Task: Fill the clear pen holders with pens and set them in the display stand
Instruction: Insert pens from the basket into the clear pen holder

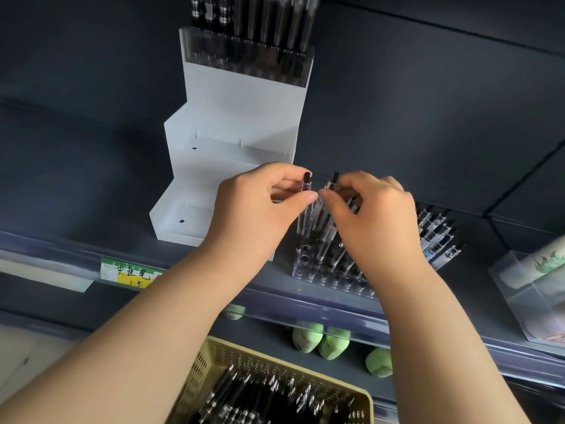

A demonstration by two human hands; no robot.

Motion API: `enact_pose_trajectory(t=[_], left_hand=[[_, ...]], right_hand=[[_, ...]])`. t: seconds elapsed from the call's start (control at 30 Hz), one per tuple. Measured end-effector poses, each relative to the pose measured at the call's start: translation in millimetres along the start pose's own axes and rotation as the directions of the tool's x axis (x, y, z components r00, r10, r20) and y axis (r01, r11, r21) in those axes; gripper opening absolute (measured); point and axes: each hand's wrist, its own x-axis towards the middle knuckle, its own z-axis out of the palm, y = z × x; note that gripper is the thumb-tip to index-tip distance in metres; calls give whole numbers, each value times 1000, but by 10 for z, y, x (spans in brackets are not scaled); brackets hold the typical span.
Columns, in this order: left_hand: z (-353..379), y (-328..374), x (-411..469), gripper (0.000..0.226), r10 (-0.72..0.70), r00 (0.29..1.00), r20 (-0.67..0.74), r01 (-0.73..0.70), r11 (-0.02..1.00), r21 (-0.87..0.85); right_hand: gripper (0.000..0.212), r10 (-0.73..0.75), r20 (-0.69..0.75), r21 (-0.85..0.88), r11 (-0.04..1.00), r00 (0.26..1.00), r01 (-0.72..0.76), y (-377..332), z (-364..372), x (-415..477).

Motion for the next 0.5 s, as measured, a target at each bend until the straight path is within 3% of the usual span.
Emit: enact_pose_trajectory(t=[0.5], left_hand=[[65,-5,18,23,-11,1000,23,12,1000,-22]], right_hand=[[13,-5,-9,-39,999,1000,4,23,-4,-16]])
